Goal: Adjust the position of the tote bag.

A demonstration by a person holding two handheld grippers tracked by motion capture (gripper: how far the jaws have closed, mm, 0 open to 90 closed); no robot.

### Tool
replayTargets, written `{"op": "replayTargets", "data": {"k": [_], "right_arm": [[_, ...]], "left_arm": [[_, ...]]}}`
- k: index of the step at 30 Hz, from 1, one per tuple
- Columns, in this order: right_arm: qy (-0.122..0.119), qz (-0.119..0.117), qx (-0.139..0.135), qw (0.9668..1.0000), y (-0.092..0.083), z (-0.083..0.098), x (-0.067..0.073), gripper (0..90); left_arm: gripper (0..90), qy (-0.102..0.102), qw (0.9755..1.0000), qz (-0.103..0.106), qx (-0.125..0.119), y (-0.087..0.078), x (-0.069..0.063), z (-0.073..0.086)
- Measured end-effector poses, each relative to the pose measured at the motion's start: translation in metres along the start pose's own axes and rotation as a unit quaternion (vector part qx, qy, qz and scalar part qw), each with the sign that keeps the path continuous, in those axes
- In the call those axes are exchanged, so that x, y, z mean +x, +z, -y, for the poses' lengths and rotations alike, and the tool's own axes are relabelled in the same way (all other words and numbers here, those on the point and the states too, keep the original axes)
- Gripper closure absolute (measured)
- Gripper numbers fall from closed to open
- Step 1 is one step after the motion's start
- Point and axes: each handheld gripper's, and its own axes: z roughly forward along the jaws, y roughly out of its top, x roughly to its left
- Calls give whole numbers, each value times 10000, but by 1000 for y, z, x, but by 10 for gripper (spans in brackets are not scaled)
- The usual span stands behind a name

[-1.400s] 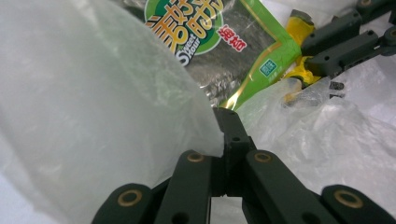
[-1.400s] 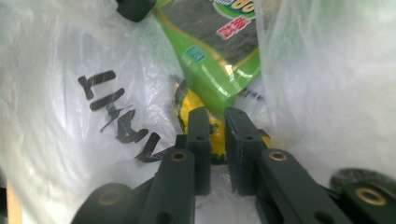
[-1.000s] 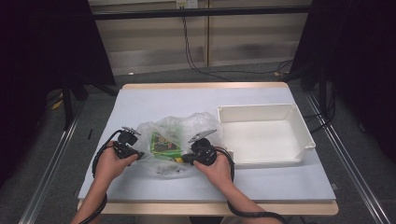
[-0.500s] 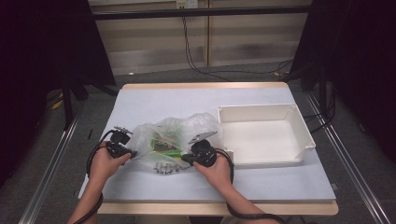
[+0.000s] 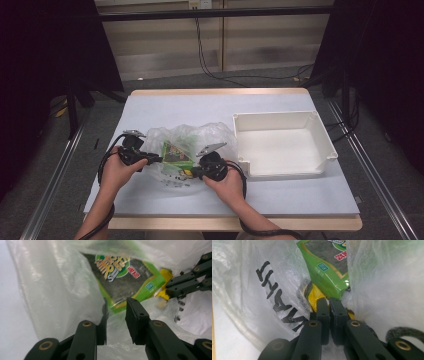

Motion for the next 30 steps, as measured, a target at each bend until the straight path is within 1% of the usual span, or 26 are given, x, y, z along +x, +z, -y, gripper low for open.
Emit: {"op": "replayTargets", "data": {"k": [1,2,4,7,8,10,11,12,13,14,16,18,20,21,24,25,26,27,29,30], "right_arm": [[-2,-5,5,10000,0,0,0,867],[-11,-6,9,10000,1,0,0,867],[-18,-26,3,10000,1,-1,1,867],[-33,-55,28,10000,1,-1,2,864],[-36,-54,36,10000,1,0,2,862],[-59,-62,35,10000,0,0,2,859],[-27,-48,27,10000,0,1,1,857],[-8,-66,17,10000,0,1,1,855],[16,-76,-20,10000,0,1,1,852],[20,-38,16,10000,0,2,1,846],[26,-28,-33,10000,0,2,1,839],[29,-50,-30,10000,1,1,1,834],[-16,-62,-56,10000,3,0,1,836],[-28,-52,-42,10000,3,0,1,836],[-47,15,-60,10000,6,-3,1,839],[-39,12,-98,9999,8,-4,2,840],[-83,62,-64,9999,9,-5,3,843],[-104,44,-102,9999,11,-6,3,845],[-120,34,-113,9999,14,-8,4,844],[-99,39,-80,9999,15,-9,5,844]], "left_arm": [[687,54,10000,16,-12,0,-1,-2],[681,67,10000,36,-31,2,-3,-3],[659,83,10000,12,-21,6,-4,-4],[590,156,9998,-55,83,13,-2,-2],[571,207,9997,-48,126,15,-2,-1],[543,341,9991,-98,219,17,-3,1],[540,407,9987,-105,277,17,-3,3],[541,390,9990,-95,218,17,-3,4],[542,464,9985,-113,269,17,-3,6],[546,487,9982,-110,334,17,-2,8],[559,490,9980,-35,408,20,-1,14],[577,465,9982,37,382,23,-1,16],[614,483,9982,25,342,23,0,17],[642,558,9977,22,382,23,0,17],[733,656,9968,-46,445,21,0,19],[765,629,9968,-63,481,20,1,19],[798,596,9969,-52,521,19,2,19],[821,524,9973,-37,514,19,3,20],[864,474,9975,2,530,16,7,21],[872,357,9982,43,485,16,9,22]]}}
